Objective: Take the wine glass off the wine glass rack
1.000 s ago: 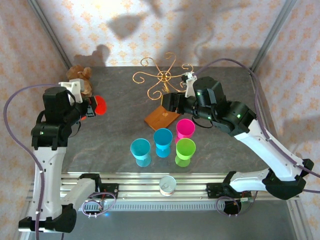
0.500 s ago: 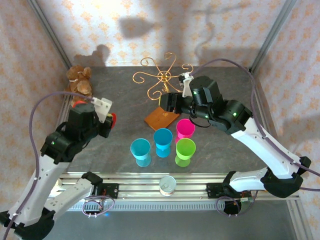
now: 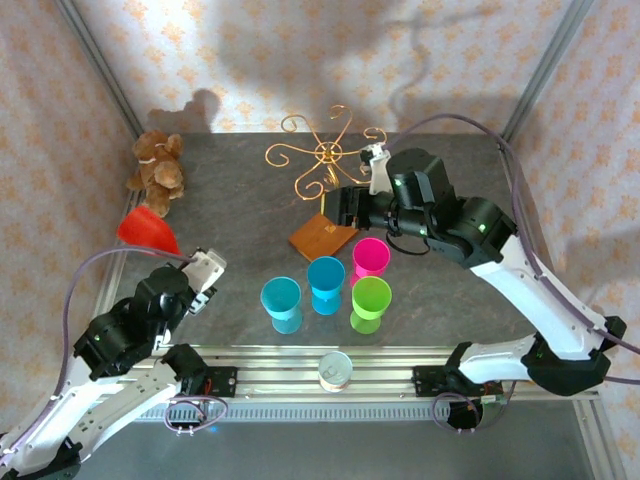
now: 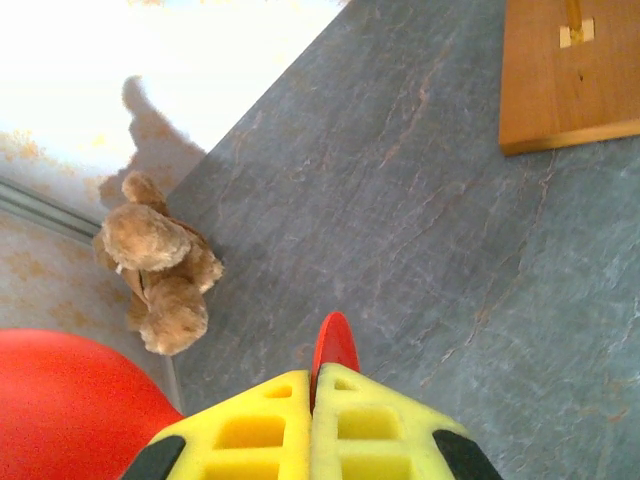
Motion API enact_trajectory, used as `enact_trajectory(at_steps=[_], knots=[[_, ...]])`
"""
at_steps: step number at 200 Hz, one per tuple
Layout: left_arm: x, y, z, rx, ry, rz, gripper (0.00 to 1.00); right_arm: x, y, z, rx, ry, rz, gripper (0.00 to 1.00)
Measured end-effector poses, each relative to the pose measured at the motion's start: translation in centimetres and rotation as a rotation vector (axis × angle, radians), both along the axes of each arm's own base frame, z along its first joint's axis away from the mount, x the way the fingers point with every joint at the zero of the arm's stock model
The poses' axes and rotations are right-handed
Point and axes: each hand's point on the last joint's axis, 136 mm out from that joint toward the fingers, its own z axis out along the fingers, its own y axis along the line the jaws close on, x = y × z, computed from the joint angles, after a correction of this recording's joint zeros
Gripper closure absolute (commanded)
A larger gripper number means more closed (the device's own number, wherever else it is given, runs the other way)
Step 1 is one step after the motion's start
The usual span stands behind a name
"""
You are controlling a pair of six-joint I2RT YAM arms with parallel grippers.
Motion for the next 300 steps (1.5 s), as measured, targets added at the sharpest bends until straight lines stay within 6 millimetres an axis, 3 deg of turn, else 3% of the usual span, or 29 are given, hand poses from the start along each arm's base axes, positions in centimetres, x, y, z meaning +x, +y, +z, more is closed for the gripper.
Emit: enact_trajectory(at_steps=[29, 59, 103, 145, 198, 261, 300], knots=[[-0.4, 0.3, -0.2, 0.066, -0.029, -0.041, 1.00, -1.4, 2.1, 1.6, -0.023, -0.028, 0.131, 0.47], [-1.1, 0.8, -2.0, 0.154, -0.028, -0.084, 1.00, -3.2, 5.0, 3.9, -0.060, -0.091, 0.285, 0.47], [-2.0, 1.5, -3.7, 0.273, -0.022, -0.145, 1.00, -3.2, 8.1, 5.9, -0.065, -0.166, 0.399, 0.45], [-2.2, 1.7, -5.3, 0.368, -0.011, -0.194, 1.00, -2.4, 11.6, 4.7, -0.066, -0.175, 0.487, 0.44], [-2.3, 1.5, -5.6, 0.453, -0.026, -0.255, 1.00, -1.3, 16.6, 2.8, -0.052, -0.187, 0.572, 0.44], [-1.9, 0.7, -7.7, 0.690, 0.011, -0.377, 1.00, -0.3, 20.0, 0.1, -0.073, -0.223, 0.624, 0.32], [-1.5, 0.7, -7.9, 0.811, 0.011, -0.398, 1.00, 0.5, 21.9, -1.7, -0.086, -0.252, 0.650, 0.27]])
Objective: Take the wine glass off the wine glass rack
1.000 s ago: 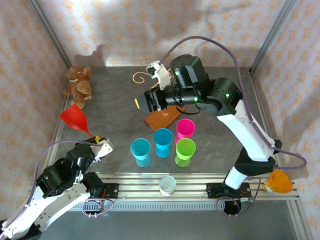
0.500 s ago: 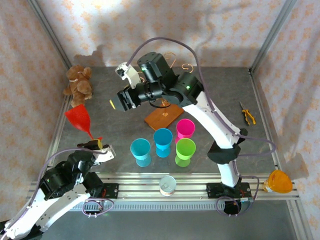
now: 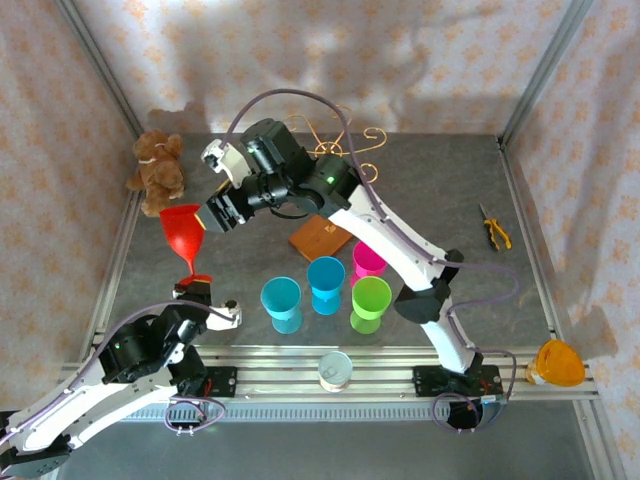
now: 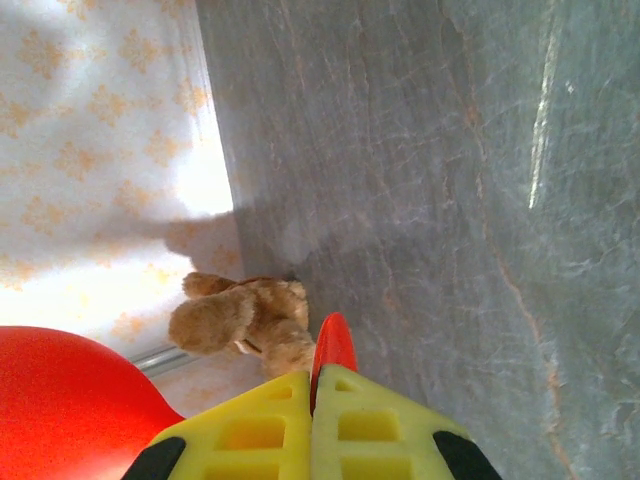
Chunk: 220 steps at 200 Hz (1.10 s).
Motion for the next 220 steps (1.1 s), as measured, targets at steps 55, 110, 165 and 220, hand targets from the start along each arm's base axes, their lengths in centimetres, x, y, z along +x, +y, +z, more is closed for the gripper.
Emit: enact_trajectory(at_steps=[55, 110, 165, 220], knots=[[0.4, 0.7, -0.2, 0.081, -0.029, 0.013, 1.00, -0.2, 2.2, -1.2, 0.006, -0.069, 0.055, 0.19], [0.9, 0.9, 0.7, 0.111, -0.071, 0.023, 1.00, 0.1, 3.2, -0.9, 0.032, -0.172, 0.091, 0.14], [1.4, 0.9, 1.3, 0.144, -0.091, 0.037, 1.00, 0.9, 4.5, -0.9, 0.065, -0.237, 0.103, 0.08], [1.7, 0.5, 1.7, 0.151, -0.107, 0.034, 1.00, 1.6, 5.4, -1.9, 0.069, -0.244, 0.102, 0.08]])
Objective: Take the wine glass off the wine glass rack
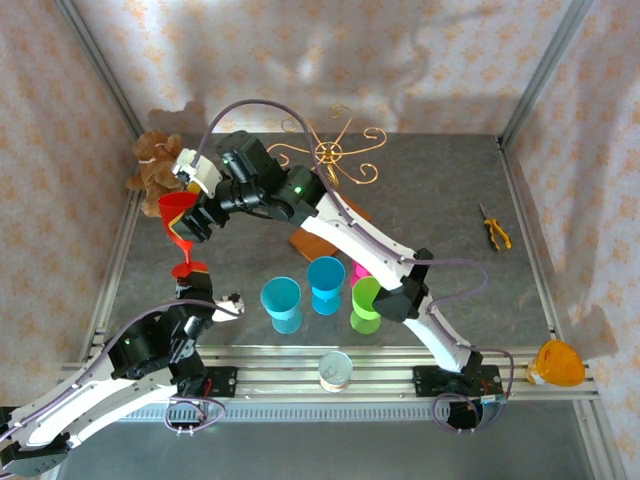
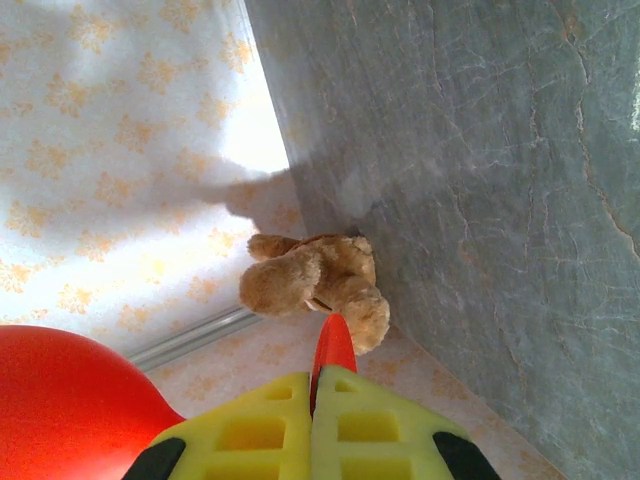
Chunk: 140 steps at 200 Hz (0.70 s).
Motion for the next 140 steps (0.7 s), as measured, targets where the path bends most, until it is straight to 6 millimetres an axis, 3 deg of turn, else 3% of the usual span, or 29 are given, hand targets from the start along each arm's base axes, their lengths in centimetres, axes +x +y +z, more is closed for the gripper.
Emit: enact_trajectory(at_steps=[71, 140], knots=[[0.1, -0.4, 0.2, -0.007, -0.008, -0.014, 1.00, 4.0, -0.7, 0.8, 0.092, 0.098, -0.022, 0.08], [0.2, -0.6, 0.0, 0.017, 0.003, -0.021, 1.00, 2.9, -0.6, 1.8, 0.129, 0.156, 0.043, 0.11]])
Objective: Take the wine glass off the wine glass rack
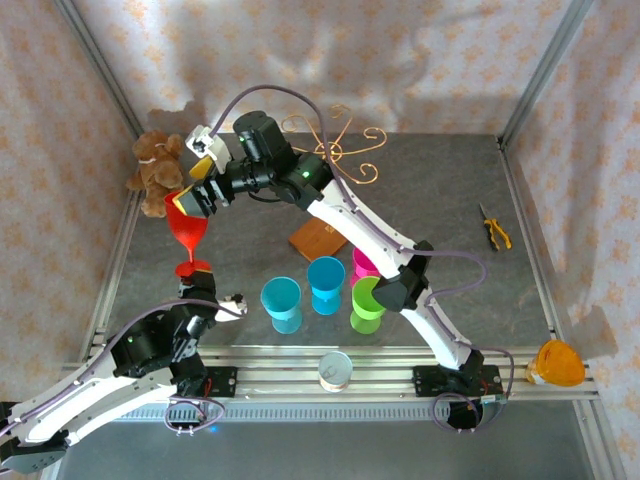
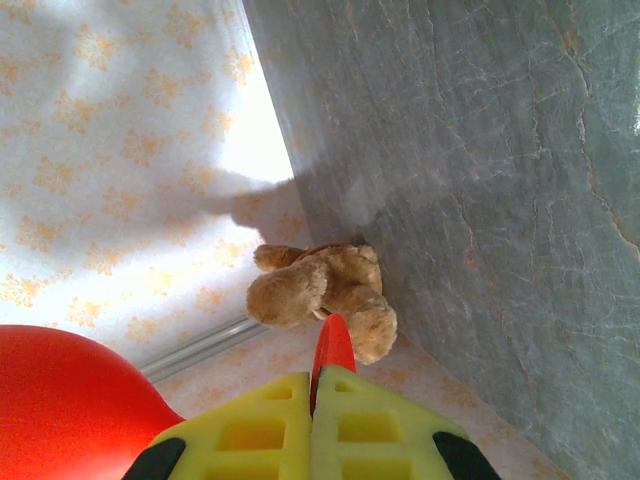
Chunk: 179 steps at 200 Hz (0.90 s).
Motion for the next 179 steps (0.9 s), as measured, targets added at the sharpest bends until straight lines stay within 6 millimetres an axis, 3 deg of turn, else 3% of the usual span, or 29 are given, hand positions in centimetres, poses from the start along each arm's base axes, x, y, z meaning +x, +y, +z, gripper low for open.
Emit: enact_trajectory(at_steps=[66, 124, 179], knots=[[0.4, -0.2, 0.2, 0.019, -0.008, 0.004, 1.00, -0.6, 0.1, -0.9, -0.026, 0.027, 0.028, 0.14], [0.5, -0.6, 0.2, 0.026, -0.007, -0.007, 1.00, -2.2, 0.3, -3.0, -0.096, 0.034, 0.072, 0.24], [0.4, -0.5, -0.2, 0.048, 0.011, -0.007, 1.00, -2.6, -0.3, -4.0, -0.145, -0.015, 0.088, 0.45]])
